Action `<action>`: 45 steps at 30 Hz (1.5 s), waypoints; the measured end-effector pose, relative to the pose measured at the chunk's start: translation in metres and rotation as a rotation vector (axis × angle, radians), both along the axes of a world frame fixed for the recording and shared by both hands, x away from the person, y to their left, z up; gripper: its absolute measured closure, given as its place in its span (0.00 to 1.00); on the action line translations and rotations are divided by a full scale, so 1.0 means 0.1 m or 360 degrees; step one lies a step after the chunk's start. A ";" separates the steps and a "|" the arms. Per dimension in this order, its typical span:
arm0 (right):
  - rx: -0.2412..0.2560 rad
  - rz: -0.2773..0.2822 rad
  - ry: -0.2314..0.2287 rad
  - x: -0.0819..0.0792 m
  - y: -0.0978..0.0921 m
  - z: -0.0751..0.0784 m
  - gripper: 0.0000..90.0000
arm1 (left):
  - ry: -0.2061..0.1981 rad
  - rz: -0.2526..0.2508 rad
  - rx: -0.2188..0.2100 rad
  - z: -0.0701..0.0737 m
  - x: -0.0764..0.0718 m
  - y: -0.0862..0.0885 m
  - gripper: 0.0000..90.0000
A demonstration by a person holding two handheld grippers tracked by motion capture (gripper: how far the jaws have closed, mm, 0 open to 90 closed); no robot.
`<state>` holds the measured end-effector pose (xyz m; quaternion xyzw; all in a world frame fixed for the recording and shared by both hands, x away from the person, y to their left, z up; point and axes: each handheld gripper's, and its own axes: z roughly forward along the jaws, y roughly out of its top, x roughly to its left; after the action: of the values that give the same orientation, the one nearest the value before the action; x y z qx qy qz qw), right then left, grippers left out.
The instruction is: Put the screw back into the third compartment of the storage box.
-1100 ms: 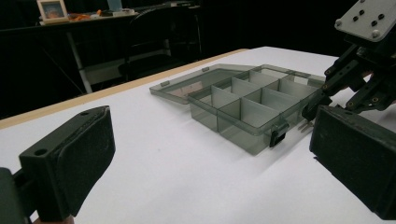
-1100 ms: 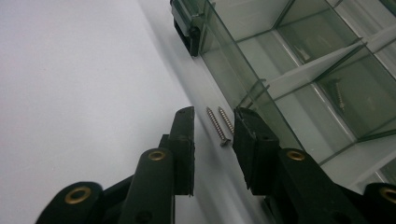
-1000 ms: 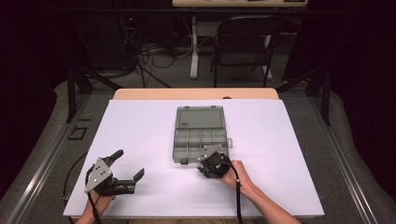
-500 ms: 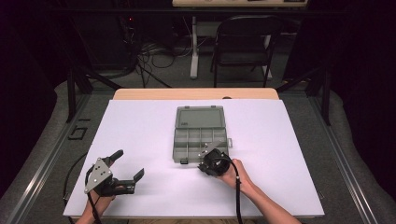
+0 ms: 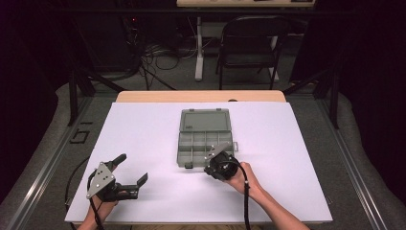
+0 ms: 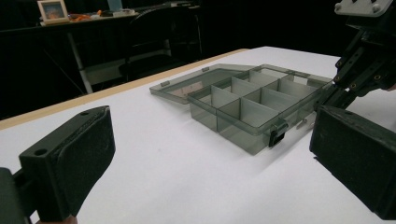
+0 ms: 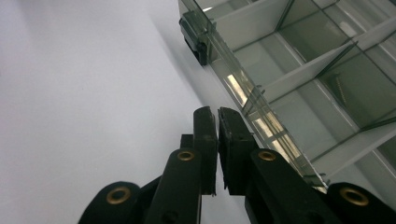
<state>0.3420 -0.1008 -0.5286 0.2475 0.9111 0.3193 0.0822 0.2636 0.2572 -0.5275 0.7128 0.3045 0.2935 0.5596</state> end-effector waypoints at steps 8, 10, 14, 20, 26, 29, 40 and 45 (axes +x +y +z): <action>0.0031 -0.0002 -0.0037 -0.02 -0.03 0.11 0.96 | 0.0001 0.0001 -0.0004 0.00 0.00 -0.01 0.00; 0.0041 -0.0010 -0.0045 -0.02 -0.04 0.13 0.96 | 0.0000 0.0001 -0.0003 0.00 0.00 -0.01 0.00; 0.0060 -0.0023 -0.0057 -0.01 -0.06 0.18 0.96 | 0.0001 0.0000 0.0002 0.00 0.00 -0.01 0.00; 0.0078 -0.0062 -0.0089 0.02 -0.12 0.27 0.96 | -0.0001 -0.0001 0.0006 0.00 0.01 -0.01 0.00; 0.0091 -0.0098 -0.0111 0.04 -0.17 0.34 0.96 | -0.0002 -0.0001 0.0007 0.00 0.01 -0.01 0.00; 0.0095 -0.0097 -0.0136 0.06 -0.18 0.38 0.96 | -0.0003 -0.0001 0.0008 0.00 0.01 -0.01 0.00; 0.0103 -0.0132 -0.0192 0.16 -0.21 0.50 0.96 | 0.0004 0.0000 0.0004 0.00 0.00 0.00 0.00; 0.0097 -0.0148 -0.0218 0.23 -0.20 0.57 0.96 | 0.0004 0.0000 0.0007 0.00 0.00 0.00 0.00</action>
<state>0.3653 -0.1207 -0.4714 0.2696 0.8807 0.3588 0.1515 0.2635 0.2571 -0.5273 0.7143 0.3045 0.2934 0.5577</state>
